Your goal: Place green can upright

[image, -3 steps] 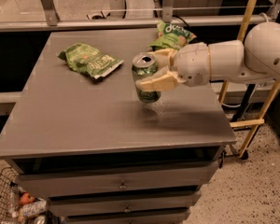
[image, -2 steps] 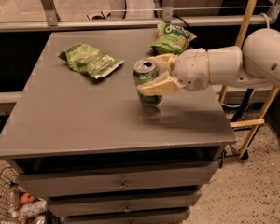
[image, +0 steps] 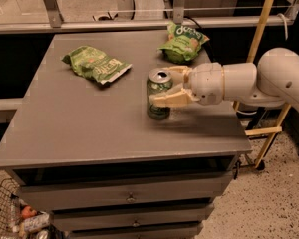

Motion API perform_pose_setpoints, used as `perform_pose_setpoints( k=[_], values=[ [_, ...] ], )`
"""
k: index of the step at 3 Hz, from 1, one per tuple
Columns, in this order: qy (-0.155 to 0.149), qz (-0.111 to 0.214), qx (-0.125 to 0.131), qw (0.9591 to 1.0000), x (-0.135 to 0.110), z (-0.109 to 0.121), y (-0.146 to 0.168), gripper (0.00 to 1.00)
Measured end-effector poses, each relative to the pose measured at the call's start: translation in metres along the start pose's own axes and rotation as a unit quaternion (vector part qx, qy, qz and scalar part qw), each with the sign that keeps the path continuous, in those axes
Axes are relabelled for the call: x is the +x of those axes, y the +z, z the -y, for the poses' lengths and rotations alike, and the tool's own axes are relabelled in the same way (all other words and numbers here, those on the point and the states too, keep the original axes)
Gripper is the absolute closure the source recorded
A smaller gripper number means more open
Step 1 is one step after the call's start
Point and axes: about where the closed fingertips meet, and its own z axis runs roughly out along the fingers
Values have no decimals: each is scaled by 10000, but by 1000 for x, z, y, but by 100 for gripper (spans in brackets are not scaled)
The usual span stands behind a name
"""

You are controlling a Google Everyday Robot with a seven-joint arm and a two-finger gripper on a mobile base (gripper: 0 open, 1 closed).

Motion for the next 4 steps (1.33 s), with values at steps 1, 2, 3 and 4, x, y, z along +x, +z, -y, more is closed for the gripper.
perform_pose_setpoints(
  k=[1,2,3,4],
  values=[
    [107,195,-17,9998,6,2,-1,97],
    [107,195,-18,9998,4,2,-1,74],
    [102,199,-42,9997,4,1,1,51],
    [98,201,-55,9997,3,1,3,28]
  ],
)
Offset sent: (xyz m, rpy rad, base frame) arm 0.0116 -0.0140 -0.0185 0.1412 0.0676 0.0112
